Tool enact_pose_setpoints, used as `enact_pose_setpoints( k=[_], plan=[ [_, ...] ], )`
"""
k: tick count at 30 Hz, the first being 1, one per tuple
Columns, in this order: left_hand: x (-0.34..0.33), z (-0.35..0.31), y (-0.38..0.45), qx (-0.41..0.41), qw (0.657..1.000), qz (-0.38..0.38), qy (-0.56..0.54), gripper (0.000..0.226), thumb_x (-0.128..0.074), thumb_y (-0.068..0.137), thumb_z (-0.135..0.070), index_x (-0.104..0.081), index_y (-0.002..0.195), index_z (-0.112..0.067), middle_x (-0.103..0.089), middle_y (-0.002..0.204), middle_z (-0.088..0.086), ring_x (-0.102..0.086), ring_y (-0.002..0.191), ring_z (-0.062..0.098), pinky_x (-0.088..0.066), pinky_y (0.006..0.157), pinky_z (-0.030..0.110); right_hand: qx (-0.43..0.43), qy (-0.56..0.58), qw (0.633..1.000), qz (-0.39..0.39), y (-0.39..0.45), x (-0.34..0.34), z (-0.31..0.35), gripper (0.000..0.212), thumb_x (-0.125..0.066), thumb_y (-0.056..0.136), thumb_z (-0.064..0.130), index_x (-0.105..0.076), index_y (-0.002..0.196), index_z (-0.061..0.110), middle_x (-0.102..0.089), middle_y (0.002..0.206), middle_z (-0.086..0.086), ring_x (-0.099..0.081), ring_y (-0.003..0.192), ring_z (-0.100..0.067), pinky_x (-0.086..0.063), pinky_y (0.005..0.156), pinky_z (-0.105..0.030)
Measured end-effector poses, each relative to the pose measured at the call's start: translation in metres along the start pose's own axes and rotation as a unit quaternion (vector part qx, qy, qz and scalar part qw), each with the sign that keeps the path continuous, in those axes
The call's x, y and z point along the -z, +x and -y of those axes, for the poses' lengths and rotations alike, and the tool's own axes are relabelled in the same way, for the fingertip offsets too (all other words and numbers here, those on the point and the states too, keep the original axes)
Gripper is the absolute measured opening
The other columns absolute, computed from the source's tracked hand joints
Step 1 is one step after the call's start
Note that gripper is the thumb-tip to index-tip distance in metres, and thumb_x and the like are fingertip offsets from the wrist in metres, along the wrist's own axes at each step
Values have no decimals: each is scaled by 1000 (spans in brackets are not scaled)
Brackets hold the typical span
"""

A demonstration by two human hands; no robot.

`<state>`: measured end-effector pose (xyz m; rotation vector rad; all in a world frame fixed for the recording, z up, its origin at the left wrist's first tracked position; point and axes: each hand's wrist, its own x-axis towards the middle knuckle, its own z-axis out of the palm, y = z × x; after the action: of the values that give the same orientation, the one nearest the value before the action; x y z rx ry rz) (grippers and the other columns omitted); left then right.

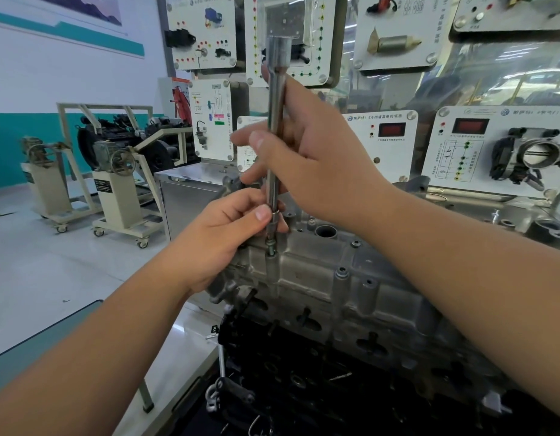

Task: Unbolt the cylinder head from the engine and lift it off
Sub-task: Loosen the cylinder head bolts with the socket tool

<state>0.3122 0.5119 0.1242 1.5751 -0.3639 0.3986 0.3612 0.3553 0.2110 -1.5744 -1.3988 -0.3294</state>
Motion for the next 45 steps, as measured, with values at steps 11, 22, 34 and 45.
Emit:
enact_pose_setpoints(
  k=[11,22,34,45],
  plan=[
    [-2,-1,0,4,1000,1,13,17,-63,86,-41,-77,95,-36,-75,89,-3,-71,84,11,-57,71,23,-10,27,999,-22,1,2,1,40,-52,102,6,-47,139,19,-73,103,3,-74,76,-8,-55,64,-16],
    [-1,-1,1,11,1000,-3,9,20,-63,88,-44,-77,97,-35,-76,92,-1,-72,86,11,-58,72,24,-8,37,999,13,3,5,1,33,-49,105,13,-41,130,31,-74,104,5,-75,77,-5,-53,61,-13],
    [-2,5,2,-26,1000,-18,2,10,-68,86,-38,-74,92,-34,-73,88,-2,-67,81,9,-55,75,23,6,67,997,28,3,3,-2,41,-50,103,11,-35,128,41,-74,106,7,-76,81,-8,-59,68,-22],
    [-3,6,2,-17,1000,-19,18,14,-66,85,-42,-76,93,-36,-74,87,-4,-69,80,8,-56,71,22,17,28,999,-38,3,3,-4,32,-61,99,13,-47,118,34,-73,94,1,-75,71,-9,-62,66,-29]
  ],
)
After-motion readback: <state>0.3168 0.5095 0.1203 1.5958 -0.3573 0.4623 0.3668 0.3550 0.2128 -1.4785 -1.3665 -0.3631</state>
